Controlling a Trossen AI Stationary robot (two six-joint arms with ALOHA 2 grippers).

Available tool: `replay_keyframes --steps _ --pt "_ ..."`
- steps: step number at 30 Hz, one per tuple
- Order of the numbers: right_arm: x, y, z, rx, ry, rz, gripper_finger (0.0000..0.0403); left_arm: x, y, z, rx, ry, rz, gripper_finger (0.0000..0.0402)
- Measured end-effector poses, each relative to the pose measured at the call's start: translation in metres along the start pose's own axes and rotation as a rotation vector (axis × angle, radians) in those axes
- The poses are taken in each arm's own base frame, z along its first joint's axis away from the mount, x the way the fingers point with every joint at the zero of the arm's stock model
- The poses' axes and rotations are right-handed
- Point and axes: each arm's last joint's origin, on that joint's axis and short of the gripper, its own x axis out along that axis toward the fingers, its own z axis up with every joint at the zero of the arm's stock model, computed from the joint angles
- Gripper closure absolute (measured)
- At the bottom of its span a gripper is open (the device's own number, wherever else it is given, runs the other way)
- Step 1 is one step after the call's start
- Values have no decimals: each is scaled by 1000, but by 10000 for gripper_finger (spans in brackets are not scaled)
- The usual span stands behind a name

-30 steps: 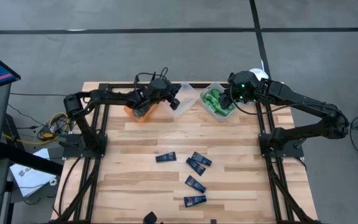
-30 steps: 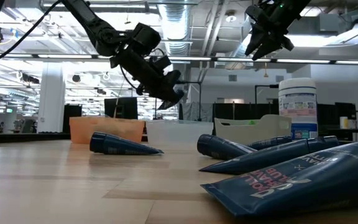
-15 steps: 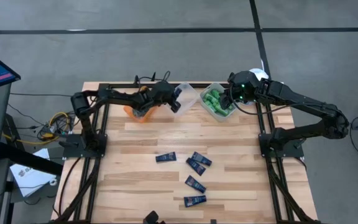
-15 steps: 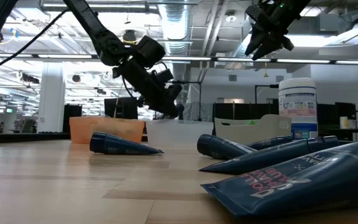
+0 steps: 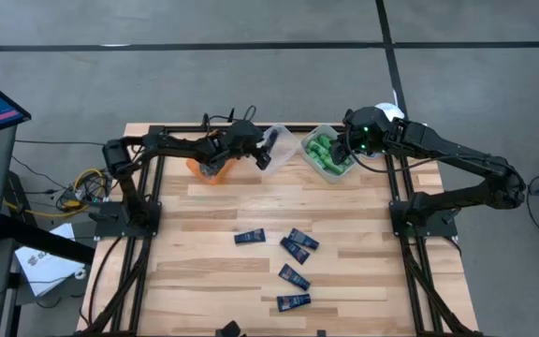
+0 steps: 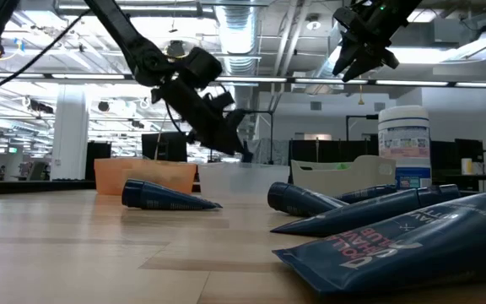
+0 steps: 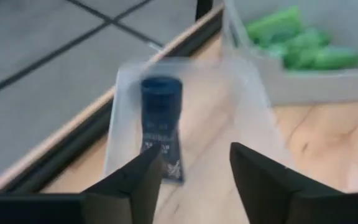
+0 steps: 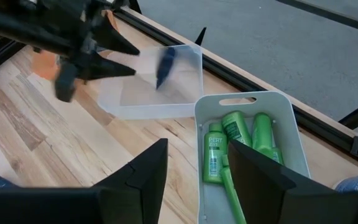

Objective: Pick & Place Travel size toiletries
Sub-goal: Put the dark blue shave cream into the transparent bin

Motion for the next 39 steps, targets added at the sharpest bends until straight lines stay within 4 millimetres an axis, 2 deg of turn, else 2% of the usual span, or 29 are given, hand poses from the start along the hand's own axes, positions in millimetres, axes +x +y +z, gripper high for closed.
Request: replay_keyframes --steps 4,7,10,13,18,26,33,36,39 --pt "0 0 0 0 0 0 243 -29 -4 16 9 6 -33 180" --pt "0 0 0 -4 0 0 241 -60 -10 25 30 39 -59 156" --pt "0 0 0 -5 0 0 239 -95 -25 30 67 84 -151 139" --pt "0 0 0 -6 0 0 238 -127 -47 21 129 126 -260 129" --pt "0 1 0 -10 1 2 238 -162 -84 -14 230 153 -413 125" --pt "-1 5 -2 -65 5 22 235 -178 -121 -87 205 258 -489 128" --pt "-1 6 -3 -101 16 53 238 -182 -148 -121 223 192 -446 127" --pt "-1 6 -3 -106 21 67 237 -175 -153 -135 258 217 -396 127" --pt "-1 7 -3 -125 21 68 236 -166 -155 -146 220 266 -362 127"
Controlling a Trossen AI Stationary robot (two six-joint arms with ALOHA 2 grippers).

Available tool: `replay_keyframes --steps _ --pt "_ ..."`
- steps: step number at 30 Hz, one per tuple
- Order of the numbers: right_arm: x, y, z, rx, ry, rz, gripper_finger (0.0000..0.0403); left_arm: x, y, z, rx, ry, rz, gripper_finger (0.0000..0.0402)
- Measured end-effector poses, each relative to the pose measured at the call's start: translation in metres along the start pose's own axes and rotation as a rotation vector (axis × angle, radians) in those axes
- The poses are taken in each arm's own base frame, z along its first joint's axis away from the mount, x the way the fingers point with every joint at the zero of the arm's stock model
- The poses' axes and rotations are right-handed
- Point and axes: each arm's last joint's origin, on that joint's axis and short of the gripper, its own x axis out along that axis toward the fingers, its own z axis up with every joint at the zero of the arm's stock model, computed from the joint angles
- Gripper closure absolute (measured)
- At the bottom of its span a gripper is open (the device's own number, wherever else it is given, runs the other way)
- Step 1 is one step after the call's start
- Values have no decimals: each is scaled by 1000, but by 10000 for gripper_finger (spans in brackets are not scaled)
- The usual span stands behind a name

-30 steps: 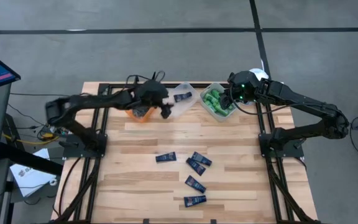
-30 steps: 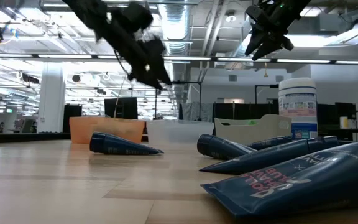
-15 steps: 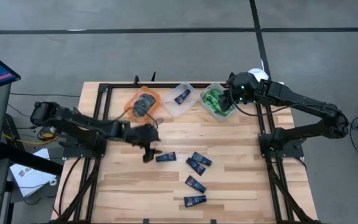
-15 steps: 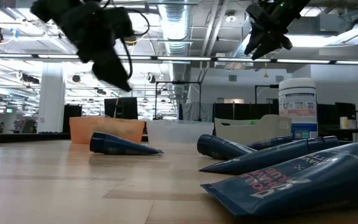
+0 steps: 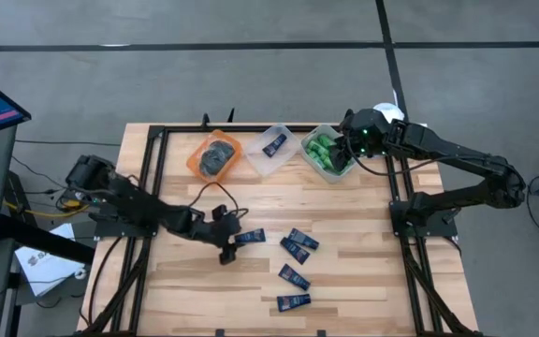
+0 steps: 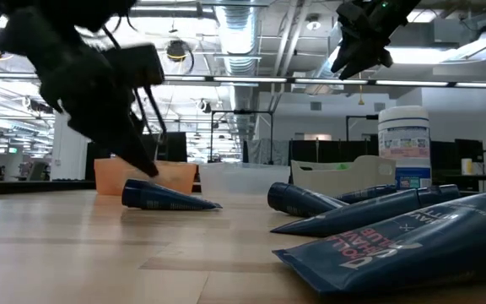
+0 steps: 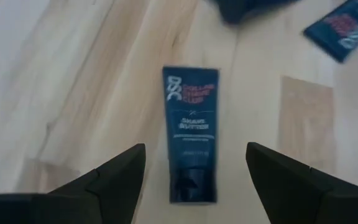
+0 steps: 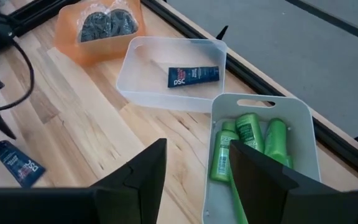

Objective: Pick & Place Travel size toiletries
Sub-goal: Put the dark blue shave cream into the transparent bin

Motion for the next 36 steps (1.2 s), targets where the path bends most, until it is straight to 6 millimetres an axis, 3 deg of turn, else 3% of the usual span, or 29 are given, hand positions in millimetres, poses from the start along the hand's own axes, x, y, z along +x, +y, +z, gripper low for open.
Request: replay_keyframes --steps 7,13,28,36 --pt "0 0 0 -5 2 4 239 19 -3 -16 -41 85 9 127" --pt "0 1 0 -4 8 25 236 21 -7 -20 -17 79 33 131" --pt "0 1 0 7 9 26 244 19 -6 -19 -1 80 28 278" --pt "0 1 0 18 9 26 244 5 -3 -8 -49 40 3 266"
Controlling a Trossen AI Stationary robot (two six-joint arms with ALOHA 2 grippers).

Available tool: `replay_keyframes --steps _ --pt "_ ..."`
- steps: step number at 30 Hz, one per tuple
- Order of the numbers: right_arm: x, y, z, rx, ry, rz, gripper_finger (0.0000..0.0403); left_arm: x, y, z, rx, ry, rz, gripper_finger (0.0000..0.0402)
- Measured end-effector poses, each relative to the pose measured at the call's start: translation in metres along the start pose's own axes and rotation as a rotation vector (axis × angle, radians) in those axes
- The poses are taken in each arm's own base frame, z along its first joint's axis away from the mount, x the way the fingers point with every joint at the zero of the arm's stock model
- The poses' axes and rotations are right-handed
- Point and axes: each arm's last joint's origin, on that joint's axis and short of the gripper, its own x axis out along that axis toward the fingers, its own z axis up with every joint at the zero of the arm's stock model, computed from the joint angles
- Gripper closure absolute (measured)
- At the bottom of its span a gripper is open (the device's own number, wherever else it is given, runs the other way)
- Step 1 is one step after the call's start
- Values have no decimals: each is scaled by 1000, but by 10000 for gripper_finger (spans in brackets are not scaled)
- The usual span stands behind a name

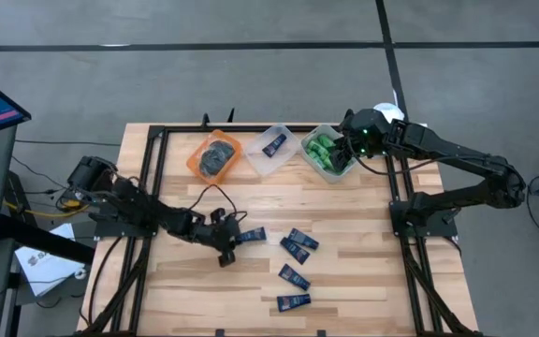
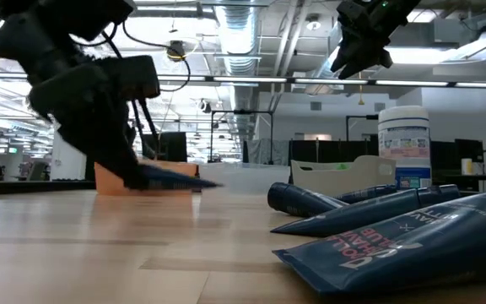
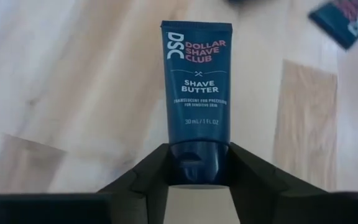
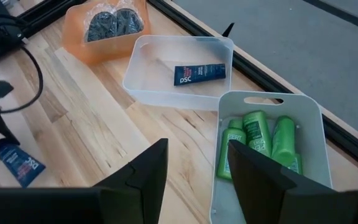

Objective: Pick & Place Travel size toiletries
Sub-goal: Put the dark blue shave cream into the transparent bin

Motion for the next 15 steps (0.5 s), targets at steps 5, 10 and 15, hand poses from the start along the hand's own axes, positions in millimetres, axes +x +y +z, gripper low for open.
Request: replay_keyframes --steps 5,10,15 --pt "0 0 0 0 0 0 244 -15 18 19 -11 -61 36 265" --pt "0 0 0 0 0 0 244 -33 55 49 -88 -209 133 279" --pt "0 0 0 0 0 0 244 -51 103 80 -232 -433 319 258"
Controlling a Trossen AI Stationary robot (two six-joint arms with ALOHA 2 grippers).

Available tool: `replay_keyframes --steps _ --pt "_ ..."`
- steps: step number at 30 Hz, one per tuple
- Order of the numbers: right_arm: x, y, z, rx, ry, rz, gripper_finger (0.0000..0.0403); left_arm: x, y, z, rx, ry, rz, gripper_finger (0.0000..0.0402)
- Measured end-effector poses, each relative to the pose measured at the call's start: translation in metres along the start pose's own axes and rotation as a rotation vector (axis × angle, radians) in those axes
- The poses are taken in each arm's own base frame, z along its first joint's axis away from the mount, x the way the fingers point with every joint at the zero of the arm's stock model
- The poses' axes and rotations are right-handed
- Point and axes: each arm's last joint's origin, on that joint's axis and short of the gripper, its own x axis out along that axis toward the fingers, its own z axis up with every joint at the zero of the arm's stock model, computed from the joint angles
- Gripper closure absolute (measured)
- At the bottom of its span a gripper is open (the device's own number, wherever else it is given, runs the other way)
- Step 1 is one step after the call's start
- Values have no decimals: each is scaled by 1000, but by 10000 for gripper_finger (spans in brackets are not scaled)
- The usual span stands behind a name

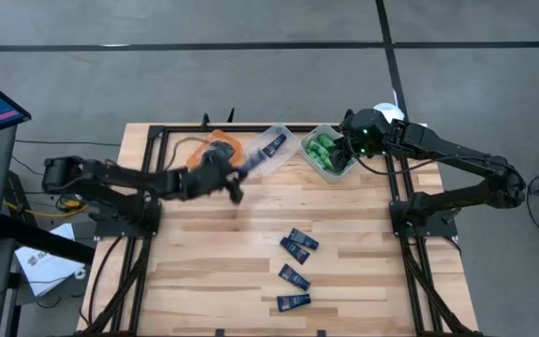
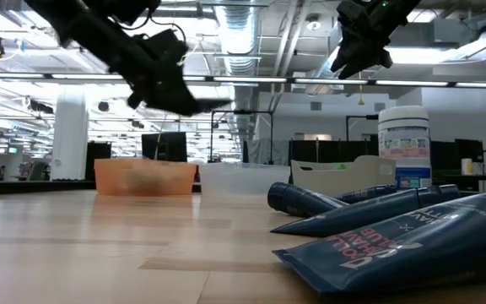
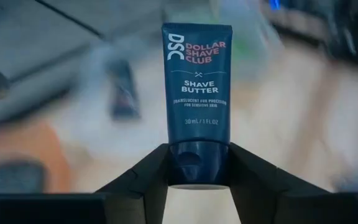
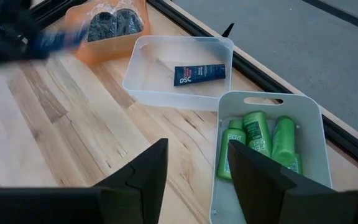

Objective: Pick & Place Travel size toiletries
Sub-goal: Put the dark blue shave cream into the transparent bin

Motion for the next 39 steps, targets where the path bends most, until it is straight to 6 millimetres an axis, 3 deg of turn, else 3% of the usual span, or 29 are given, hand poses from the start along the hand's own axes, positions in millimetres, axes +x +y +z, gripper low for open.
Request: replay_keyframes --steps 7,14,23,31,36,39 --pt "0 0 1 0 -5 1 244 28 39 43 -99 -179 60 273" --pt "0 1 2 11 -25 7 244 76 31 72 -10 -167 30 259" --pt "0 1 2 18 -21 6 244 126 25 51 19 -48 73 269" --pt "0 1 2 18 -22 6 244 147 37 29 -54 18 150 261" --pt "0 1 2 18 -21 6 244 151 41 26 -81 29 151 265" --pt "0 1 2 18 -21 6 244 157 38 34 -87 9 136 266"
